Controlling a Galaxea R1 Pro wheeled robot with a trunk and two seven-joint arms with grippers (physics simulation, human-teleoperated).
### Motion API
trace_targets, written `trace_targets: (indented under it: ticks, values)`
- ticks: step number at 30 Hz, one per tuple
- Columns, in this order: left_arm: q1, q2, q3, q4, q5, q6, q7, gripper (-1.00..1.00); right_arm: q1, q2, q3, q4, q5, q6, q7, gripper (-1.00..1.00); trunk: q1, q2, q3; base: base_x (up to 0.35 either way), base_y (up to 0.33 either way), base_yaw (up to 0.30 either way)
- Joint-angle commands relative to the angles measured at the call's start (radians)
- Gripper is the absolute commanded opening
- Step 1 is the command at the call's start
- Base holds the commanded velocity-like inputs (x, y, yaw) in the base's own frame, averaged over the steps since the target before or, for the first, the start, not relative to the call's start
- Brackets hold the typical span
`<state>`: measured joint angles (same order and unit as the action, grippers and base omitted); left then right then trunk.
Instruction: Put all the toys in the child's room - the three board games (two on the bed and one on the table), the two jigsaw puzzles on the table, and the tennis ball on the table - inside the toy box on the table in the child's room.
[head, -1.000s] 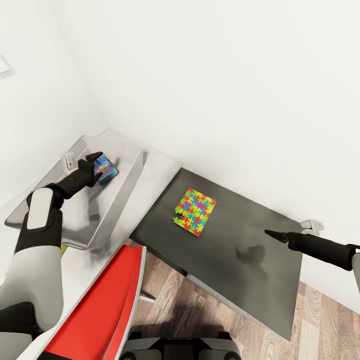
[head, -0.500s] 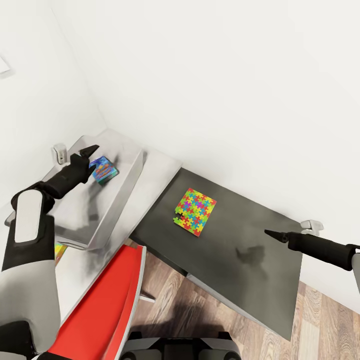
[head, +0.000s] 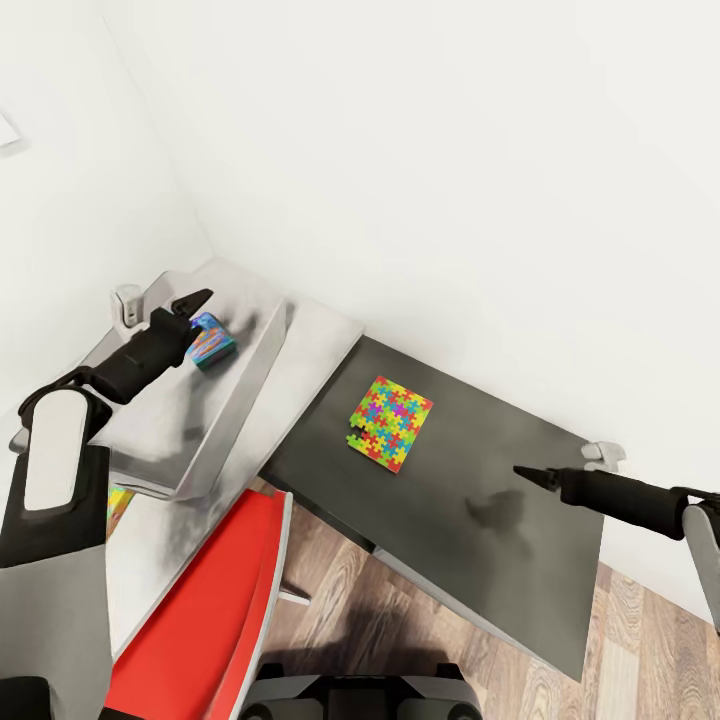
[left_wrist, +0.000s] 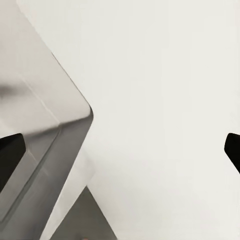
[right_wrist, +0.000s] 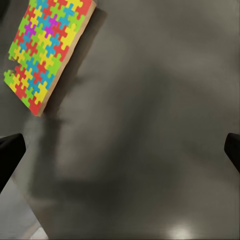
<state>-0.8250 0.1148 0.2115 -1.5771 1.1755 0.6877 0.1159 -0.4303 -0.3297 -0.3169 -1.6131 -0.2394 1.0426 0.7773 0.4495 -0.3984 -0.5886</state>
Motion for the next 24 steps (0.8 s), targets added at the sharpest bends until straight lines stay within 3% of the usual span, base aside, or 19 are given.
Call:
trace_targets:
  ticks: [1,11,24]
  values:
    - [0.004,0.006,0.000,-0.007,0.011,0.002,0.008,1.00,-0.001,0.000,0.005,0.000,0.003,0.005,0.006,1.00,0.001,-0.002,-0.001,0.000,0.000,0.000]
    - [0.028,0.045,0.004,-0.027,0.011,-0.013,-0.003,1.00,-0.001,0.000,0.025,0.000,0.003,0.005,0.006,1.00,0.001,-0.002,-0.001,0.000,0.000,0.000]
    - [0.040,0.042,-0.025,-0.031,0.018,0.019,-0.069,1.00,-0.001,0.000,0.029,0.000,0.004,0.005,0.006,1.00,0.001,-0.002,-0.001,0.000,0.000,0.000]
